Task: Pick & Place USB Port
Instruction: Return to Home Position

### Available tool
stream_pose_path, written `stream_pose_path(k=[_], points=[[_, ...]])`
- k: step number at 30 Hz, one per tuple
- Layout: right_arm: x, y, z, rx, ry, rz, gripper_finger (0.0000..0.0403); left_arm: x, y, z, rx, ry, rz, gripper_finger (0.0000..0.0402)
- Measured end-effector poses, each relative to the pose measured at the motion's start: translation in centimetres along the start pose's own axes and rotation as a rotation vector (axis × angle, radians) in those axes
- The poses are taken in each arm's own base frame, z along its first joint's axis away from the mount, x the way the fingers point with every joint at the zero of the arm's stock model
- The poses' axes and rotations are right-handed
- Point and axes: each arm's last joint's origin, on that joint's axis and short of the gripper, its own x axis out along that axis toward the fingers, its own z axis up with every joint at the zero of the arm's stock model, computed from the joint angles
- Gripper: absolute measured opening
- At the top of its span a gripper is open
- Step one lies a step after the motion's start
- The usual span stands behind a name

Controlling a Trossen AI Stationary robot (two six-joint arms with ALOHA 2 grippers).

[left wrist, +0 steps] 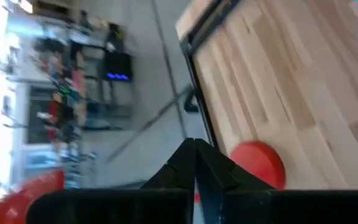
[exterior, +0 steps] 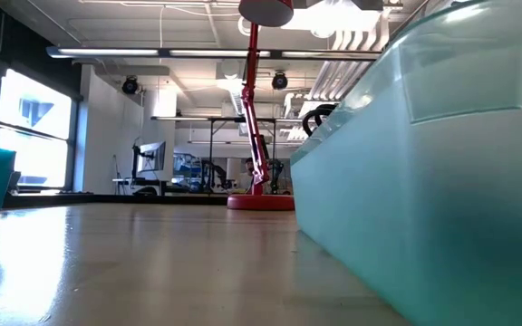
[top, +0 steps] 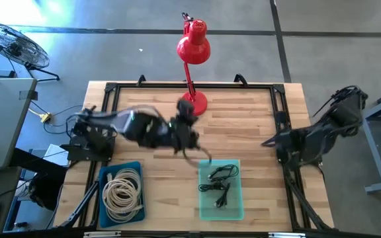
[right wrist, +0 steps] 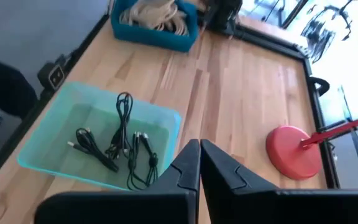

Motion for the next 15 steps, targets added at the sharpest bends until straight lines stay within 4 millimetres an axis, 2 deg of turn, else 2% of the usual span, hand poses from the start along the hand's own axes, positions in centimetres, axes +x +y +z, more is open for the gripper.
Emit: stream_pose_path(k=[3, 7, 12, 15], points=[[-1.6, -1.4, -1.8, 0.036, -0.057, -0.014, 0.0002, 0.8, 2.1, -3.0, -0.041, 0.061, -0.047, 0.0001], [-2.9, -2.8, -5.4, 0.11, -0.135, -0.007, 0.0001, 2.0, 4.1, -6.2, -0.123, 0.1, -0.097, 0.0], [-3.0, -3.7, -10.6, 0.202, -0.252, 0.021, 0.0001, 5.3, 3.5, -8.6, -0.137, 0.107, -0.209, 0.0], [-2.7, -3.8, -12.6, 0.25, -0.353, 0.076, 0.0001, 6.9, 2.6, -9.8, -0.157, 0.034, -0.266, 0.0]])
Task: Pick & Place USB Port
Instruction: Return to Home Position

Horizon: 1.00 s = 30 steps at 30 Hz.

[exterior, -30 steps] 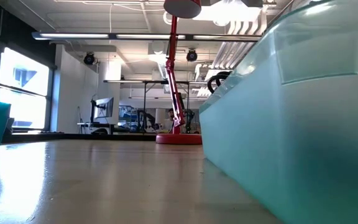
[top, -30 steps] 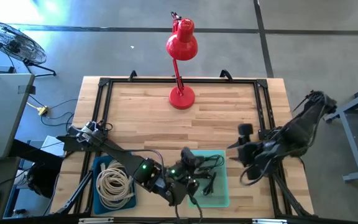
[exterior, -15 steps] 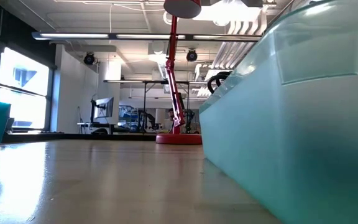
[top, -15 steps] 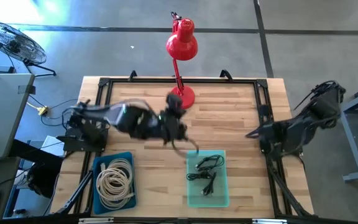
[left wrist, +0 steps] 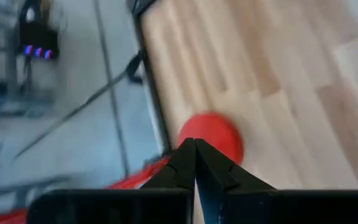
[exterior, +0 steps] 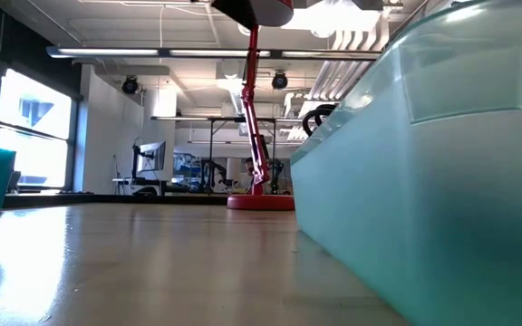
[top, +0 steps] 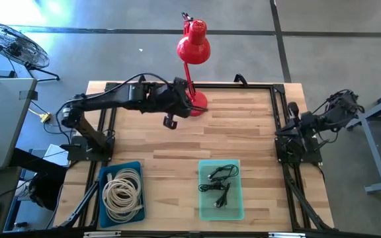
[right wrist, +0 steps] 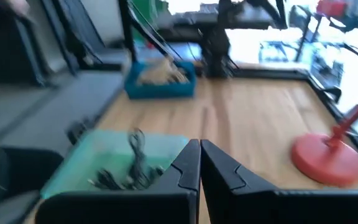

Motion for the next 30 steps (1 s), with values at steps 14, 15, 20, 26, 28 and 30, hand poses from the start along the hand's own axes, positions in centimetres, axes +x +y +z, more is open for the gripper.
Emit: stream_pose_path(k=[14, 15, 20, 26, 28, 30], points=[[3.5, 1.2, -4.6, -0.068, -0.117, 0.067, 0.0, 5.6, -9.5, -6.9, -0.115, -0.702, 0.028, 0.0], [3.8, 1.3, -4.8, -0.073, -0.13, 0.067, 0.0, 5.8, -10.3, -7.6, -0.143, -0.735, 0.05, 0.0], [5.0, 1.7, -5.9, -0.105, -0.145, 0.017, 0.0, 6.6, -13.3, -10.4, -0.248, -0.802, 0.053, 0.0], [6.2, 2.1, -7.0, -0.092, -0.172, -0.001, 0.0, 6.9, -15.8, -11.0, -0.215, -0.772, -0.039, 0.0], [6.7, 2.2, -7.5, -0.089, -0.187, -0.002, 0.0, 7.0, -16.6, -11.1, -0.192, -0.758, -0.064, 0.0], [7.2, 2.4, -8.1, -0.096, -0.188, -0.001, 0.0, 7.0, -17.5, -11.3, -0.177, -0.745, -0.087, 0.0]])
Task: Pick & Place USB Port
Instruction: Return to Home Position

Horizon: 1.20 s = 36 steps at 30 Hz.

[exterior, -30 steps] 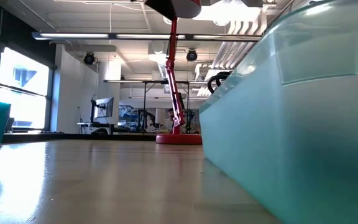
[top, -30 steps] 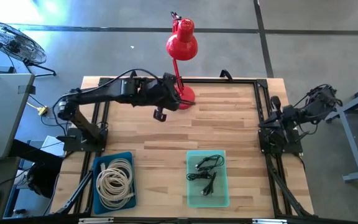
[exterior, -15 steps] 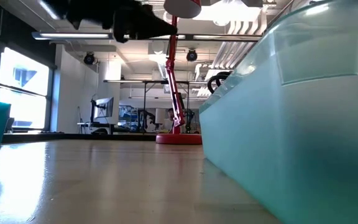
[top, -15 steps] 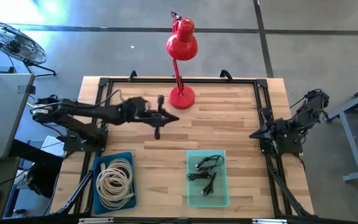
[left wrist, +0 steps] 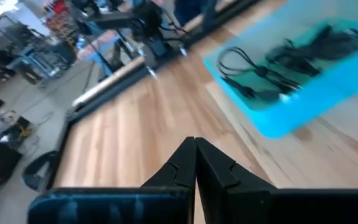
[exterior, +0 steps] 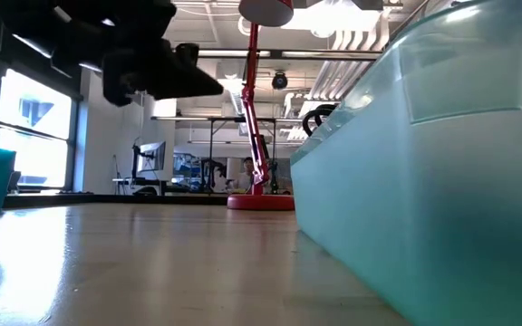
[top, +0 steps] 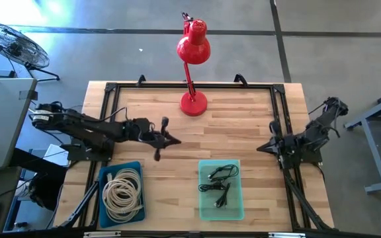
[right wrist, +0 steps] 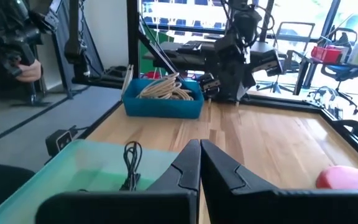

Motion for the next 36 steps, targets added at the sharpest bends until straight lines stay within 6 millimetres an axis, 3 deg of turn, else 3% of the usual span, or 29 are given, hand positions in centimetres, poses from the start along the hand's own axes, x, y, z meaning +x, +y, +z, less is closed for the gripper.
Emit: stream_pose_path(k=[10, 18, 25, 29, 36], points=[[1.3, 0.6, -3.5, -0.031, 0.026, -0.033, 0.0, -3.1, -4.1, -2.2, -0.082, 0.078, 0.026, 0.0], [2.2, 0.1, -4.9, -0.043, 0.015, -0.05, 0.0, -5.4, -6.8, -3.0, -0.073, 0.093, 0.033, 0.0], [2.5, -0.3, -5.1, -0.014, -0.005, -0.032, 0.0, -7.3, -9.0, -5.3, -0.103, 0.123, -0.006, 0.0], [2.6, -0.6, -5.2, -0.033, -0.001, -0.047, 0.0, -8.2, -9.6, -5.8, -0.095, 0.063, -0.005, 0.0], [2.8, -1.1, -5.3, -0.034, 0.014, -0.076, 0.0, -8.5, -10.2, -6.6, -0.065, 0.106, -0.049, 0.0]])
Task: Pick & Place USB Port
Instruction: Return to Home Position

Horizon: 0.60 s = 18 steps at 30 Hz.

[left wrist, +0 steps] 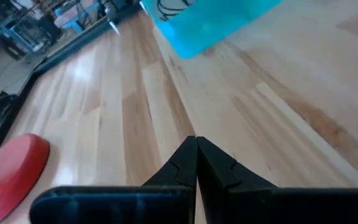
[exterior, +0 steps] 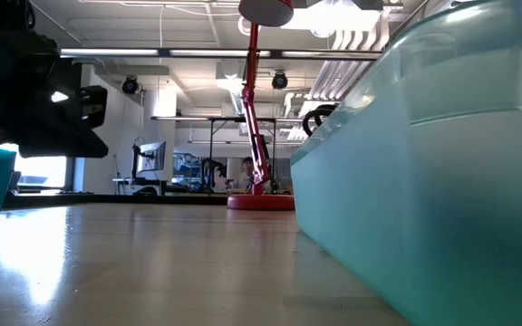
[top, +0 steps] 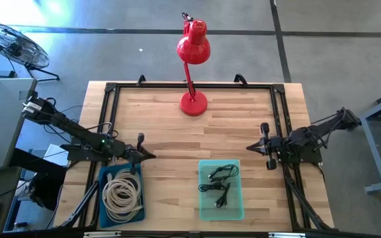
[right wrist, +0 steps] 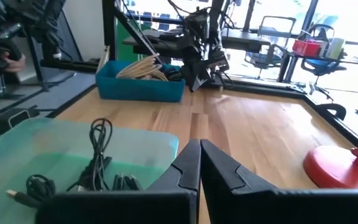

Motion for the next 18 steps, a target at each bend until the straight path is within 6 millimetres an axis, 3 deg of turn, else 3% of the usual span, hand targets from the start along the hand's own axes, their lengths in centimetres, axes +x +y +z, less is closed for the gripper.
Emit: stream_pose_path(k=[9, 14, 18], points=[[0.3, -0.6, -0.7, -0.011, 0.067, -0.046, 0.0, 0.0, -0.1, -0.2, 0.045, 0.016, -0.02, 0.0], [0.9, -0.6, -3.0, 0.002, 0.054, -0.014, 0.0, 0.0, -0.1, -0.3, 0.047, 0.024, -0.022, 0.0], [1.2, -0.9, -3.3, 0.004, 0.033, -0.022, 0.0, 0.0, -0.2, -0.3, 0.04, 0.024, -0.022, 0.0]])
